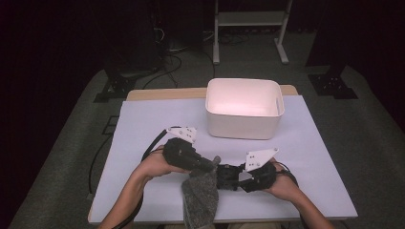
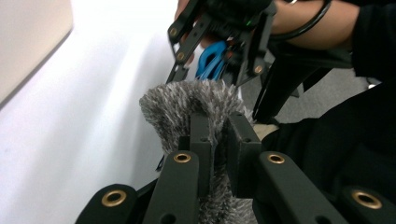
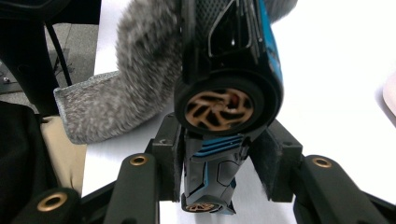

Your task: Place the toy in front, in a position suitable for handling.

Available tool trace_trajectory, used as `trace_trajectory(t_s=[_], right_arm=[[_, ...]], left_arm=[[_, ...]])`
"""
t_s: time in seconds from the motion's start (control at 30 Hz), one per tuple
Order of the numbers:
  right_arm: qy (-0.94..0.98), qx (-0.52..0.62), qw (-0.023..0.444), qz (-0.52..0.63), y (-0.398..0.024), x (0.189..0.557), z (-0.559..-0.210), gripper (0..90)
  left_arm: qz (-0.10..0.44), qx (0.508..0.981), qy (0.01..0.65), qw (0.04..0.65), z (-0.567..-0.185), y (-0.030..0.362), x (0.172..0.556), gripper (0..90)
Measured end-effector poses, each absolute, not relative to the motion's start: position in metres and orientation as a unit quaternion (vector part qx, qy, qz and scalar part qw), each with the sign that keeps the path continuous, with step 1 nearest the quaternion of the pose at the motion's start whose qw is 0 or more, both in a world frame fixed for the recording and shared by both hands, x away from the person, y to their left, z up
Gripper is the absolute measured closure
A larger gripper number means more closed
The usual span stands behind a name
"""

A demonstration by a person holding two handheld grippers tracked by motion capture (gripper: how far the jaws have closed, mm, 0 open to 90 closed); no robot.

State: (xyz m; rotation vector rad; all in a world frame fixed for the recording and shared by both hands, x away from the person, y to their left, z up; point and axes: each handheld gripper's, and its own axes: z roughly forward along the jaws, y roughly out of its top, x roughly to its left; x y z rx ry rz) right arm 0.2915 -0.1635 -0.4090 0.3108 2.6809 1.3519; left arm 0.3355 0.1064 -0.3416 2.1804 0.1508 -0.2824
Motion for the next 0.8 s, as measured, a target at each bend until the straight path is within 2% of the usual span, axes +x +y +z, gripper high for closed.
trace_trajectory(t_s=[0.13, 0.5, 0.8], right_arm=[[0.886, 0.102, 0.062, 0.449, -0.162, 0.291, -0.409, 55.7], [0.883, 0.099, 0.068, 0.454, -0.156, 0.288, -0.413, 55.5], [0.879, 0.101, 0.071, 0.461, -0.156, 0.287, -0.416, 55.6]], left_arm=[[-0.109, 0.883, 0.043, 0.454, -0.326, 0.098, 0.331, 83.1], [-0.104, 0.907, -0.014, 0.408, -0.305, 0.051, 0.325, 83.1], [-0.102, 0.915, -0.016, 0.39, -0.306, 0.039, 0.325, 82.9]])
